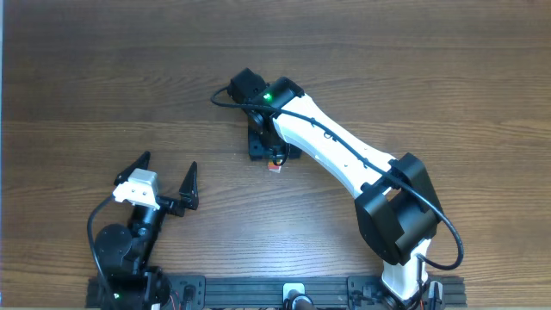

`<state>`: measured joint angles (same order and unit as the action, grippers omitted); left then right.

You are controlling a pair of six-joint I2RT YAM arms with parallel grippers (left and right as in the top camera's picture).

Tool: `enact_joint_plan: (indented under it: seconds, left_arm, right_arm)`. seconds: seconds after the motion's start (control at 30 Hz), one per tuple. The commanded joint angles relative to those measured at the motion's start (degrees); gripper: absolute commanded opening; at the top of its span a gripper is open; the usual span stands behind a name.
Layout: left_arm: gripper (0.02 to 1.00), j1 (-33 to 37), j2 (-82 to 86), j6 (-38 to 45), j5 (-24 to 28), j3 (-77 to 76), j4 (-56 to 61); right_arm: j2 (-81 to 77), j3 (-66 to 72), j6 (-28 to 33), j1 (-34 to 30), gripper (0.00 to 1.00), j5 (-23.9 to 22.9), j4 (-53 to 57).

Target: Stack Cubes

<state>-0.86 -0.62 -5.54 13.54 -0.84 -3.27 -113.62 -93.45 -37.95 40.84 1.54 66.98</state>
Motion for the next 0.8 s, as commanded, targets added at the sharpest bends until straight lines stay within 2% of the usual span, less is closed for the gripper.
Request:
enact_joint_plan:
  seconds: [0.03,0.13,0.33,0.5,0.8]
  left_arm:
    - [1.000,-0.3,0.2,0.8,0.6,0.5,0.3]
    - [1.000,-0.3,0.2,0.8,0.6,0.5,0.3]
    - [0.998,-0.3,0.2,0.8,0.6,0.5,0.3]
    - [0.998,-0.3,0.2,0.8,0.6,0.5,0.3]
    - [1.000,-0.3,0.2,0.8,0.6,0.5,0.3]
  right_arm:
    - [0.3,0.3,-0.1,0.5,0.831,-0.5,-0.2]
    - [0.3,0.3,0.0,0.5,0.993,-0.5,-0.6]
    - [0.4,-2.6,2.5,0.5,0.991,-1.0,0.9]
    - [0.4,-10.1,5.3,0.2,0.993,-5.7,4.0]
    - [-1.0,-18.3,8.9,-4.0,0.993,-5.6,6.1]
